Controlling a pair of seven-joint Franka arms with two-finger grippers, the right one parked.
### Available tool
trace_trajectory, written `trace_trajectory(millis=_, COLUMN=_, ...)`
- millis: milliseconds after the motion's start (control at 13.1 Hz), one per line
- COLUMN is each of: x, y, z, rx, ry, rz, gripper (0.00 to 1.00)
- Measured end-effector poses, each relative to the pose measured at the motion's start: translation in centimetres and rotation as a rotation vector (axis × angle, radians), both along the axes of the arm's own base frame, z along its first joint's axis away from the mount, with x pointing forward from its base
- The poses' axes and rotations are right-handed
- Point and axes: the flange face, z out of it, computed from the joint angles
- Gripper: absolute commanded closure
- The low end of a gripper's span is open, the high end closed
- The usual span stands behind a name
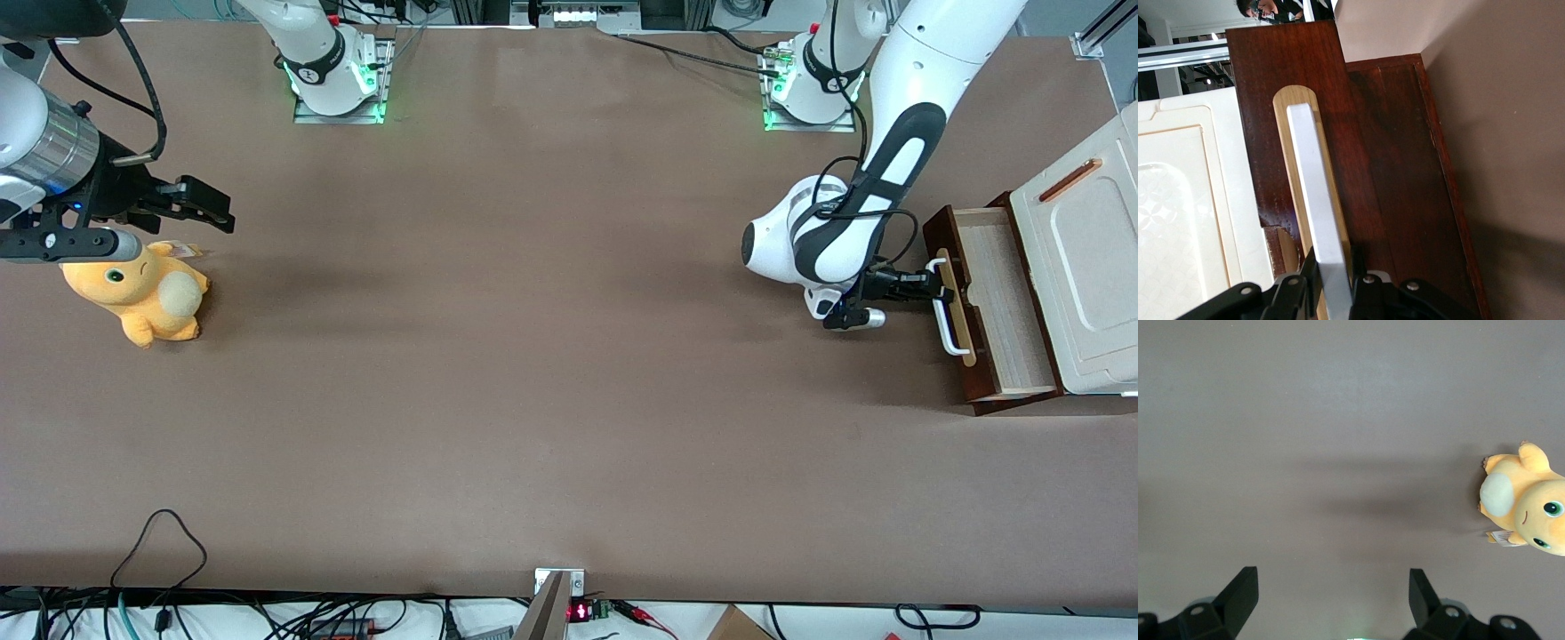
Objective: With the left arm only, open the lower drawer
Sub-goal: 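Pull the handle away from the cabinet with the left gripper, then open the left gripper and back it off the handle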
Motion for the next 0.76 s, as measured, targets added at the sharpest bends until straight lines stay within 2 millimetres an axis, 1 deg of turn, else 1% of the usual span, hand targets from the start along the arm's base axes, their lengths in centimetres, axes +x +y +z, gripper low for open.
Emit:
trace_trajectory(millis=76, x=0.0, y=-0.1, z=0.0, rx=-0.001, ry=0.000, rz=-0.002, gripper=0.81)
trace_trajectory(millis=153, x=0.0, y=-0.2, z=0.0, rx=-0.002, ry=0.000, rz=-0.002, gripper=0.25)
trace_trajectory(millis=229, x=0.0, y=-0.2, z=0.0, rx=-0.003, ry=0.001, rz=-0.004, gripper=0.00)
trace_trajectory(millis=306, x=0.2, y=-0.9, z=0.1, rx=-0.014, ry=0.021, rz=-0.024, gripper=0.00)
trace_trajectory(millis=459, x=0.9, y=-3.8, z=0.9, rx=-0.048, ry=0.033, rz=-0.078, gripper=0.00)
trace_trajectory(millis=535, x=0.9, y=-4.8, z=1.1, rx=-0.060, ry=0.032, rz=-0.081, gripper=0.00)
trace_trajectory(millis=688, x=1.0, y=-5.4, z=1.7, rx=-0.078, ry=0.023, rz=-0.070, gripper=0.00)
trace_trajectory(millis=764, x=1.2, y=-5.9, z=2.3, rx=-0.101, ry=0.012, rz=-0.053, gripper=0.00)
